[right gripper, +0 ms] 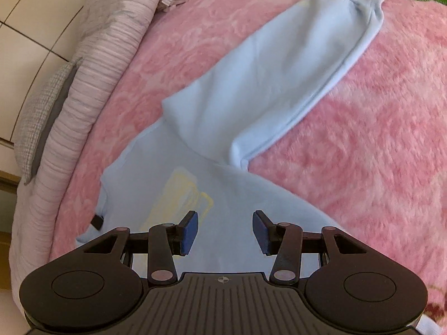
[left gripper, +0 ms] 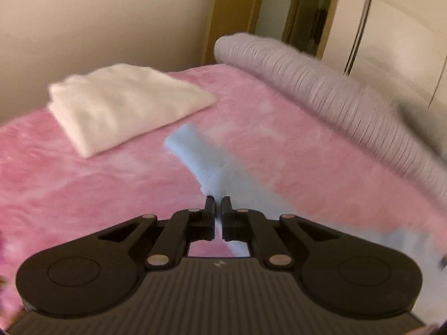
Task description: Fold clothes
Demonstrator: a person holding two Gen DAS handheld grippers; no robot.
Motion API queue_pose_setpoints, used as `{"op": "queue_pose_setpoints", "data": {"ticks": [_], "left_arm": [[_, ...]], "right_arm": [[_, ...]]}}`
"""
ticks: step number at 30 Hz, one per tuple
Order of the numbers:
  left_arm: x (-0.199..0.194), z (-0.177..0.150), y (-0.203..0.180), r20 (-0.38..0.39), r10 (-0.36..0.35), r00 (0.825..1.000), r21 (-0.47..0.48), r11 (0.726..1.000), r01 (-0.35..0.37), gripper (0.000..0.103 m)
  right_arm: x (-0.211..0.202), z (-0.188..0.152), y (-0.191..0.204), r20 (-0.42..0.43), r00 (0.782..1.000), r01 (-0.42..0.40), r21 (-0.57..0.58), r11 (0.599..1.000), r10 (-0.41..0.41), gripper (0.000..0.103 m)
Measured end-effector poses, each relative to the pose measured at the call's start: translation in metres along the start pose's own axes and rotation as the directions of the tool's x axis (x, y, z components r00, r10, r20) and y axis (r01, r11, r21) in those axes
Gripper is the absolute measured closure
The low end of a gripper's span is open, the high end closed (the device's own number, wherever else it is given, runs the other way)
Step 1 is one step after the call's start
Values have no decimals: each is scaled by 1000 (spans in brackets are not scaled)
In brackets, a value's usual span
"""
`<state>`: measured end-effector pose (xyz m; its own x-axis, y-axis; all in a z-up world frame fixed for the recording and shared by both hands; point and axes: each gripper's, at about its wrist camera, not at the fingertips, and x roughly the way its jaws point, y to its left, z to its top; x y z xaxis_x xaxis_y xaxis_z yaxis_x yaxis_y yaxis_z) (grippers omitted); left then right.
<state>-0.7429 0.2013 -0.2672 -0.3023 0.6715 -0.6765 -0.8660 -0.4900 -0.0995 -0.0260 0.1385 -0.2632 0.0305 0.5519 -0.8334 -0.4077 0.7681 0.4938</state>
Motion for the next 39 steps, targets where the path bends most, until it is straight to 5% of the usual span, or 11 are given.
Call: {"op": "queue_pose_setpoints", "data": {"ticks": [3,9,12,14,18,21,27,28,29,33,39], "left_arm": [[19,-33,14,-117,55,992,70,996,-47,96],[6,-35,23,-175,58,983,35,998,-52,86],[-25,-49,27,-291,-57,955,-47,998,46,84],[-44,-72,21,-397,-209,894,-99,978,185,78],[-84,-129,-5,-547,-422,723,-168,901,399,73],[-104,-162,-27,-598,-419,684,-104,886,452,71],[-114,-190,-41,-550,-389,739,-72,904,422,71],[-116,-189,-44,-548,-391,740,-59,900,432,101],[-121,-188,-46,-545,-411,731,-54,887,458,102],[-144,-184,-47,-488,-436,756,-15,871,492,102],[-147,-200,-51,-535,-274,799,39,937,348,94]], "right_arm": [[-6,-15,-5,-13,1000,0,1,1000,0,56],[-35,-29,-23,-23,999,41,-130,991,-45,55],[-55,-30,-40,-15,997,71,-197,978,-75,54],[-66,-31,-57,-35,996,76,-226,971,-86,52],[-73,-41,-92,-107,985,95,-299,950,-133,48],[-78,-45,-104,-125,987,51,-334,941,-98,47],[-86,-54,-128,-165,986,-39,-400,916,-31,52],[-88,-56,-132,-172,985,-54,-411,910,-20,83],[-89,-57,-135,-179,984,-69,-421,905,-9,99],[-95,-63,-151,-209,977,-128,-460,879,34,99],[-107,-74,-154,-207,977,-70,-545,836,-53,89]]}}
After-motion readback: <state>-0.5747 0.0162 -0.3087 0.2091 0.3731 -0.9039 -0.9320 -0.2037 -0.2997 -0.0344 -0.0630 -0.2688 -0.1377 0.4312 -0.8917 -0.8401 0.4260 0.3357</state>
